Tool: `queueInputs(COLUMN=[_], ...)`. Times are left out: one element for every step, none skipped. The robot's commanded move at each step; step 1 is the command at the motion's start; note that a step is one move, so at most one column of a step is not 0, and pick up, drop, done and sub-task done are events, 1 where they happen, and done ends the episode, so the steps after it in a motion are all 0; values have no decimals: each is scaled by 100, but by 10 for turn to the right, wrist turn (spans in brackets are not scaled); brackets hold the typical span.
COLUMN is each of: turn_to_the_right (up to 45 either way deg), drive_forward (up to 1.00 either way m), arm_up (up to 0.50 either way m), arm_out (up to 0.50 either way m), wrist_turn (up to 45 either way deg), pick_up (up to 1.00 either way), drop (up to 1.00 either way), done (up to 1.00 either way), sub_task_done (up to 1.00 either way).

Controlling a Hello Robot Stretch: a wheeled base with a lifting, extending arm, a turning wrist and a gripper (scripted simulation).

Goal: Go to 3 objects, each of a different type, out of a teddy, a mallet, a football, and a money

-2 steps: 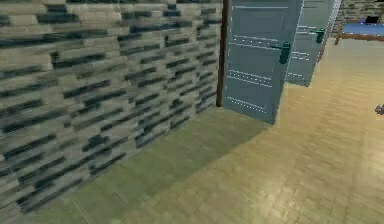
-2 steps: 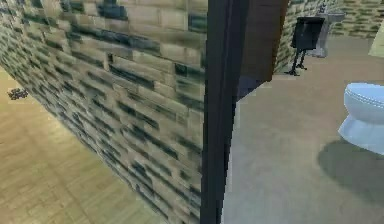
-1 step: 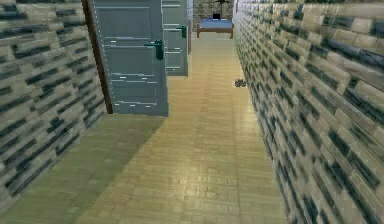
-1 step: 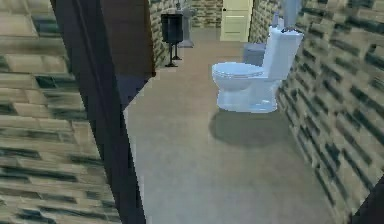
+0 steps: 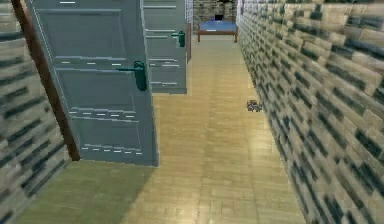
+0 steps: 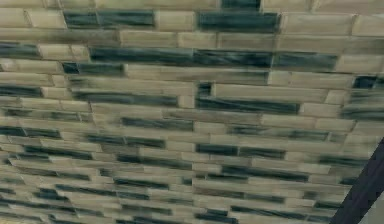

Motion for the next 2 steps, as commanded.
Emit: queueInputs(turn_to_the_right=[0,0], drive_forward=[100,75], arm_up=[0,0], arm_out=[0,0], wrist_turn=[0,0], pick_up=[0,0], drop=[0,0], done=[0,0], sub_task_done=[0,0])
